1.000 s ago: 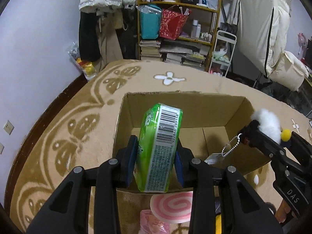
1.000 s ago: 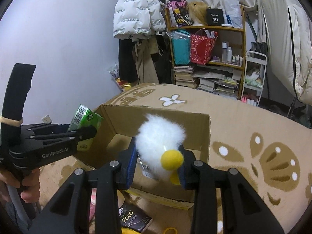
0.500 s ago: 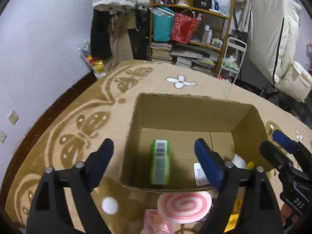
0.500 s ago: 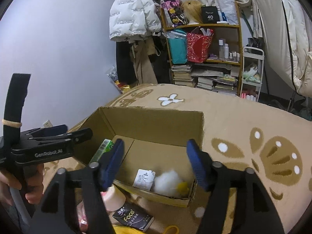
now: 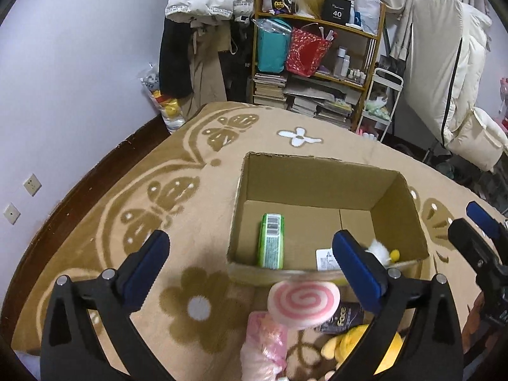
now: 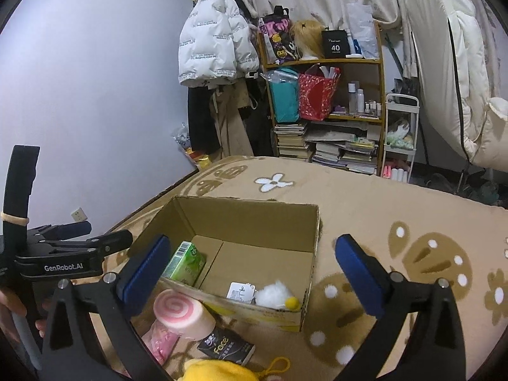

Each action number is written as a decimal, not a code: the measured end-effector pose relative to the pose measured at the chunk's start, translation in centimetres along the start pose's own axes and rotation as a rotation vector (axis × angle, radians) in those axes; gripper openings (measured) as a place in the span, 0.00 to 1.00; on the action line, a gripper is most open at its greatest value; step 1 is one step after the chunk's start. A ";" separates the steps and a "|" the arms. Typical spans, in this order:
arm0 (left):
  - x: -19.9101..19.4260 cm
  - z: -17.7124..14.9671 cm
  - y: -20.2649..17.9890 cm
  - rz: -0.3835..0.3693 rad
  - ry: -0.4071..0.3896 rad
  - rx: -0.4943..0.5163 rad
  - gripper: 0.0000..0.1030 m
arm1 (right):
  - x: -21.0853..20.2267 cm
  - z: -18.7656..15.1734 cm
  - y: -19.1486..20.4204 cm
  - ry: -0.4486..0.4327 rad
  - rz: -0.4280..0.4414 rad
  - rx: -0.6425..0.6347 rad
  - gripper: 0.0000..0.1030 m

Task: Organize soft objects
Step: 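Withdraw both open tools from the box back toward the pile, then grasp the yellow plush with the right tool while the left tool grasps the pink swirl cushion, then lift both held items over the box and open both tools to drop them inside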

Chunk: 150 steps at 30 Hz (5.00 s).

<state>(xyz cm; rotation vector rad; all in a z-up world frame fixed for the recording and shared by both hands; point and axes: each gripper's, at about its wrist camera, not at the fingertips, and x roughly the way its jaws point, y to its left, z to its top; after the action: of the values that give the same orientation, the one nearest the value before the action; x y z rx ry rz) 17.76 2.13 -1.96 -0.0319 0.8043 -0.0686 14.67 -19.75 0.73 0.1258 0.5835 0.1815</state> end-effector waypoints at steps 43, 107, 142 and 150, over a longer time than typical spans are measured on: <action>0.0 -5.7 0.9 -0.049 0.186 -0.012 0.99 | -1.0 -9.2 3.1 0.291 0.025 -0.017 1.00; 6.0 -7.9 -2.5 -0.112 0.317 0.032 0.45 | 5.0 -13.0 2.2 0.474 0.045 0.063 0.71; -3.5 -3.4 0.5 -0.015 -0.073 -0.028 0.45 | -2.7 -5.1 0.8 0.028 0.015 0.084 0.72; -2.3 -1.1 -0.4 -0.002 -0.106 0.017 0.45 | -0.4 -2.8 0.5 0.013 0.015 0.054 0.72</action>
<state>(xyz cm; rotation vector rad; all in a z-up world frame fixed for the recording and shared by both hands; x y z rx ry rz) 15.38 1.88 -1.08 -0.0205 0.6981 -0.0750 12.69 -19.11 -1.32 0.1813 0.6007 0.1817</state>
